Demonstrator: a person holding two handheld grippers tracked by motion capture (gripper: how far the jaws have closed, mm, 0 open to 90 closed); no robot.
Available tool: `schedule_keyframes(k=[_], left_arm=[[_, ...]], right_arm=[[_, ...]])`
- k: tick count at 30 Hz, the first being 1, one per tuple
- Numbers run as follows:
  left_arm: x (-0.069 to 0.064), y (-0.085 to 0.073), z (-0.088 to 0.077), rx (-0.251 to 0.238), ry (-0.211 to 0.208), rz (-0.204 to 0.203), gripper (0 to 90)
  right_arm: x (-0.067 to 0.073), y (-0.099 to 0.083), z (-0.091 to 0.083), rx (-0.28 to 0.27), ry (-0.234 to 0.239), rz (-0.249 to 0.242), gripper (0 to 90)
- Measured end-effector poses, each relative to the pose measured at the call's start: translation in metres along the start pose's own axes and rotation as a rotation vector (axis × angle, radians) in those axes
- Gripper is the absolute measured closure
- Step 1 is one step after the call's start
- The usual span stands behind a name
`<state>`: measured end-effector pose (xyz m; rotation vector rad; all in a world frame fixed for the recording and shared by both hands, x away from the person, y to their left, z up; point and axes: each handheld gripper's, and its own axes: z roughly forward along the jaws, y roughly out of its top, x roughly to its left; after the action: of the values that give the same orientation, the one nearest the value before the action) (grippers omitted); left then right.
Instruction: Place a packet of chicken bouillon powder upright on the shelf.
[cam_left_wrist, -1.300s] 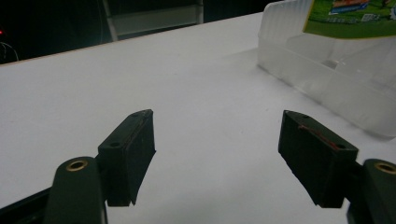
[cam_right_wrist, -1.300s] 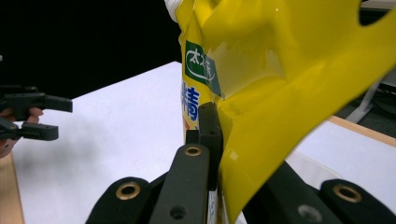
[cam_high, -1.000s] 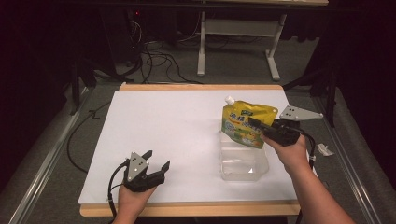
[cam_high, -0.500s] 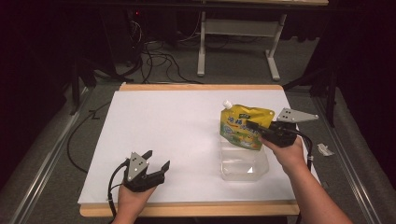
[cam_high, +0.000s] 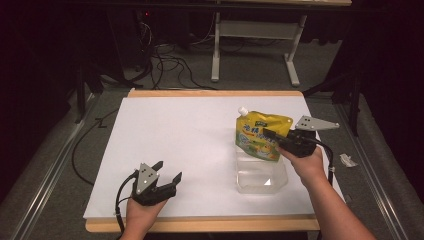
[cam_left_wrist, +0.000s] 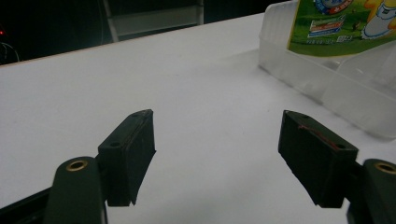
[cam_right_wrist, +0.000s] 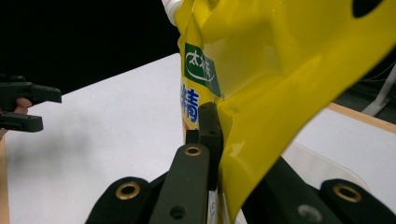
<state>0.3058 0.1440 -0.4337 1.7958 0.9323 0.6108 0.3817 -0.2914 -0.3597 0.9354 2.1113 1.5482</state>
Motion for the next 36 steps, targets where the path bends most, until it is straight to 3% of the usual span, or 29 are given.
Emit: schedule_keyframes(k=[18, 31, 36], left_arm=[[0.000, 0.000, 0.000, -0.001, -0.001, 0.001, 27.6], [-0.001, 0.000, 0.002, 0.005, -0.012, 0.004, 27.6], [-0.002, 0.000, 0.002, 0.005, -0.019, 0.008, 27.6]], right_arm=[[-0.003, -0.011, 0.013, 0.022, -0.022, 0.037, 90.0], [-0.012, -0.031, 0.005, -0.003, -0.050, 0.088, 88.3], [-0.010, -0.030, 0.005, 0.002, -0.066, 0.079, 83.3]])
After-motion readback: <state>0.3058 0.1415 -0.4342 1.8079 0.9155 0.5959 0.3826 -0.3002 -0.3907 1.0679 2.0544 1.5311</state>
